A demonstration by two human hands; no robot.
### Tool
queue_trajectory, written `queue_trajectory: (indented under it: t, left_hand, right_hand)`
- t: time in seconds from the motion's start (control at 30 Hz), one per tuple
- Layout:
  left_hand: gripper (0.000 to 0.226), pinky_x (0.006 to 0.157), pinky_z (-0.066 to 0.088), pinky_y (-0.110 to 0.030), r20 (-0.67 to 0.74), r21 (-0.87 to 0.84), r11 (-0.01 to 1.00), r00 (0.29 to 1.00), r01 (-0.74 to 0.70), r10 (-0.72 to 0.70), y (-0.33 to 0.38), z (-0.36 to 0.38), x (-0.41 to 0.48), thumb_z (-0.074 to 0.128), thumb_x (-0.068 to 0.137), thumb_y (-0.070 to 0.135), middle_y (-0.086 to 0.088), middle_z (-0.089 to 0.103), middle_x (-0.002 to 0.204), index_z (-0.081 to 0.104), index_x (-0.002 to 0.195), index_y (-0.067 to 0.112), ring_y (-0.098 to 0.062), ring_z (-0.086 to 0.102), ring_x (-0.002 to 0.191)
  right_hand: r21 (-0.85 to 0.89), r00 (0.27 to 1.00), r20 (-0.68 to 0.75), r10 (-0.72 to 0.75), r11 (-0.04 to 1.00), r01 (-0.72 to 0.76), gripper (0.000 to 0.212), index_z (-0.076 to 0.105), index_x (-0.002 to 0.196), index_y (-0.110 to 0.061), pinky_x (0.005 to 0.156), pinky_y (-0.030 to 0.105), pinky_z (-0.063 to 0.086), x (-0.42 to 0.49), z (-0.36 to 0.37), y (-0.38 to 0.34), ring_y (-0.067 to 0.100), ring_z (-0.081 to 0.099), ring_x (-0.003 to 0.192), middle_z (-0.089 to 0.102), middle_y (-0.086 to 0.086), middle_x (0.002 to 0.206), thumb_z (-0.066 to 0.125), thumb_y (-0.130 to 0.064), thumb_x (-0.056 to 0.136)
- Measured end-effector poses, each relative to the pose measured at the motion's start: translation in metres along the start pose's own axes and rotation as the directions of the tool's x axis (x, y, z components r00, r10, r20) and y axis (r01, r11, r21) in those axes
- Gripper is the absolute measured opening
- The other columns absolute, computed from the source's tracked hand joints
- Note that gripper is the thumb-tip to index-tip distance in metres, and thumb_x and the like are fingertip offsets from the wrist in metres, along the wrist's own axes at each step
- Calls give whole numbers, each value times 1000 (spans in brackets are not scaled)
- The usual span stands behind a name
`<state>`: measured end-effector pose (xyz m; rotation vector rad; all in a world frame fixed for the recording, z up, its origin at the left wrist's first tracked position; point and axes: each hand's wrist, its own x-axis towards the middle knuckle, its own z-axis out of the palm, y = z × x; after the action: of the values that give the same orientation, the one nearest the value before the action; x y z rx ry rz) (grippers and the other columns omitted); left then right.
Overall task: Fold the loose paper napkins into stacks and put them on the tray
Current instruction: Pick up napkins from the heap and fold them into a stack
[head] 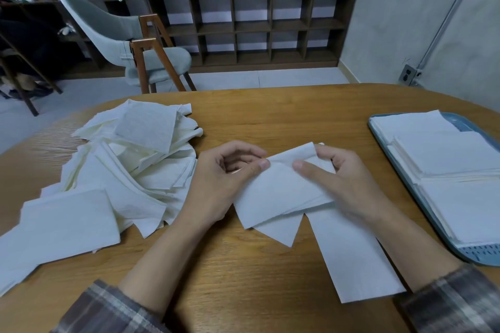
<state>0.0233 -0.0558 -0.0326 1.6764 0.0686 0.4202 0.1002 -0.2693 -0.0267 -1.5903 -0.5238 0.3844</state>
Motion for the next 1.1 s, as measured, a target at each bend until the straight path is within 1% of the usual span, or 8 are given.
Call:
queue_trajectory:
  t: [0.13,0.33,0.43,0.53,0.7,0.87,1.0,1.1]
  left_hand:
    - [15,72,55,-22,1,10,998,998,56,-56,-1,-1,1,86,85,10,-8,79,90,80,99,13,-12,72,80]
    - [18,75,54,-32,17,11,998,998,62,-63,-4,2,1,89,84,12,-4,79,89,80,91,26,-17,74,84]
    - [19,76,53,-34,24,12,998,998,62,-62,-6,2,1,89,84,12,-3,79,90,80,90,29,-17,74,85]
    - [18,73,53,-30,39,24,997,997,72,-73,-8,3,1,89,83,14,-2,79,91,80,91,27,-15,73,82]
    - [20,84,51,-23,53,147,989,998,36,-45,-9,3,0,84,88,26,10,75,112,78,106,32,-4,70,108]
    - [24,65,50,-22,39,106,991,996,79,-84,-10,5,-1,84,90,22,-3,71,88,76,111,31,-8,65,75]
    - [33,63,49,-21,-43,198,980,999,21,-13,-12,8,-4,85,88,24,10,67,84,72,116,36,-7,64,76]
    - [54,76,52,-19,-15,348,937,1000,-14,20,-17,11,-6,86,87,29,14,65,105,59,132,41,-8,64,95]
  right_hand:
    - [-2,999,-38,26,1000,-26,13,80,106,-16,77,33,56,1,-1,-2,20,78,90,81,3,100,74,-23,96]
    - [-57,999,50,13,998,-10,31,71,118,-37,73,32,57,2,0,2,18,73,92,76,3,105,78,-35,87]
    - [-41,998,64,-8,999,11,40,64,128,-42,78,35,60,3,1,3,24,74,97,75,7,108,79,-24,95]
    - [-60,998,51,-35,998,38,48,59,133,-43,73,28,58,2,2,1,18,73,91,73,9,105,74,-16,97]
    - [-30,997,45,-65,997,66,54,53,137,-44,74,32,61,1,1,-2,20,74,90,74,7,104,72,-12,98]
    - [36,999,-11,-53,998,54,47,54,132,-40,70,42,62,2,-2,-1,28,74,86,73,14,100,71,-11,98]
    - [-147,996,24,-84,985,87,20,77,111,-25,81,17,53,4,-5,4,8,71,101,76,-13,109,75,-13,96]
    - [-212,995,-71,-75,976,58,22,82,104,-25,87,12,49,8,-6,11,-2,69,107,78,-19,109,73,-7,96]
